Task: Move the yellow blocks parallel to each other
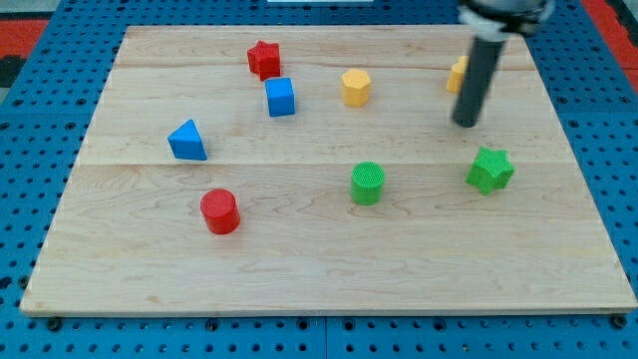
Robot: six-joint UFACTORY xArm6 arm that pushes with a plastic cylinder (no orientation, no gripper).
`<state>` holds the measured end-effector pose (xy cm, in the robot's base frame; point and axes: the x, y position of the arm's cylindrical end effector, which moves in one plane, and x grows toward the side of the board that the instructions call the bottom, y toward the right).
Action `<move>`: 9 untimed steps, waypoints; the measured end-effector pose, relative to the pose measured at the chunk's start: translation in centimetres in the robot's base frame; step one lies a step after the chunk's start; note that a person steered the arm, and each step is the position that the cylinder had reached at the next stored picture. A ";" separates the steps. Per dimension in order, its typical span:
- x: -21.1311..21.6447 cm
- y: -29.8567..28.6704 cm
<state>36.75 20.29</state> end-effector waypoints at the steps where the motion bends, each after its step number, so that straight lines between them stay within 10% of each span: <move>1: -4.2 4.9; 4: -9.3 -15.3; 9: -4.3 -15.6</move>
<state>32.46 4.73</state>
